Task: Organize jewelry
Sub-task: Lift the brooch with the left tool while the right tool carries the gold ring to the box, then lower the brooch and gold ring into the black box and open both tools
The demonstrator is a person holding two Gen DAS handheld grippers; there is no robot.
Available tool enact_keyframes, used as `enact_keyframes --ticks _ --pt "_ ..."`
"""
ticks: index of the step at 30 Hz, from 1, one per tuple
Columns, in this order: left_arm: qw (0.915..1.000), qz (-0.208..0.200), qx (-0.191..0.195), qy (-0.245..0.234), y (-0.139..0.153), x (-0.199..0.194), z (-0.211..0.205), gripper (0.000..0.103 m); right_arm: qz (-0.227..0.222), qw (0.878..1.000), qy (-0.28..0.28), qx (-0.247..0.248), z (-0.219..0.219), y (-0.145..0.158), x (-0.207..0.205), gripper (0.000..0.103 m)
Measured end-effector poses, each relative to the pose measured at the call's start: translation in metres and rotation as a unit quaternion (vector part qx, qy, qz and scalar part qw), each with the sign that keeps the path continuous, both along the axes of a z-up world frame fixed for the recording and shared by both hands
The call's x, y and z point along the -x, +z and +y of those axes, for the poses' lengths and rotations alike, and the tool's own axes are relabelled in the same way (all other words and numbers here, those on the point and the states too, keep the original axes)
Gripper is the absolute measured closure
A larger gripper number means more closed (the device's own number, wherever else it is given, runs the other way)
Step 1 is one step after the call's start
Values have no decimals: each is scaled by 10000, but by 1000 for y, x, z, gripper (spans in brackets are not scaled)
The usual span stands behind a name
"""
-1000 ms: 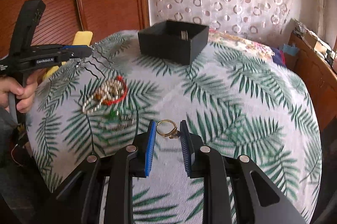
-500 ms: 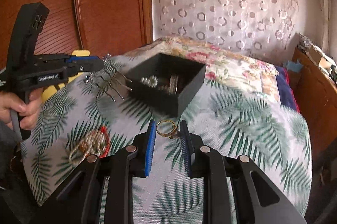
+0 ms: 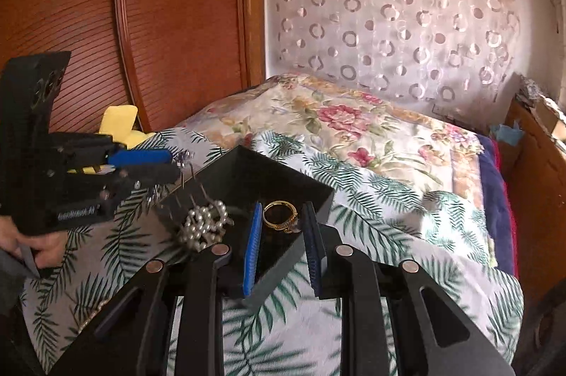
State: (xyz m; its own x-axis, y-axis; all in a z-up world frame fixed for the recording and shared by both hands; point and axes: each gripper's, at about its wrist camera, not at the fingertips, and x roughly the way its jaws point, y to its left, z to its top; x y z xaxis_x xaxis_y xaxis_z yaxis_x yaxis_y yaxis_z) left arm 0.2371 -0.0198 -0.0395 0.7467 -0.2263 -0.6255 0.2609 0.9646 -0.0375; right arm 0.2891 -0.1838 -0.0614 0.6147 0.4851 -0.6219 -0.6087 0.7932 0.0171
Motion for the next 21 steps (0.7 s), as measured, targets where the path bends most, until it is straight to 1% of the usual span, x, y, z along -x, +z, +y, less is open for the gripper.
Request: enact_keyframes --ticks 5,10,12,13,15,21 --pt "10000 50 -16 27 -4 -6 1 83 232 9996 91 -102 6 -10 -18 77" --pt "10000 78 -43 18 -7 -11 1 83 346 9993 83 -149 9 -19 -23 77" --pt "10000 88 -43 14 -7 -13 1 83 357 9992 71 -165 9 -19 -25 76" --pt "9999 92 -40 4 -8 -15 0 83 347 9992 68 -178 8 -18 -25 72" --pt "9999 89 -57 12 -8 -18 -1 83 351 9991 68 -235 5 -16 -25 67" --pt "9999 92 -64 -1 -7 -20 0 83 297 9992 3 -253 0 -11 -22 67"
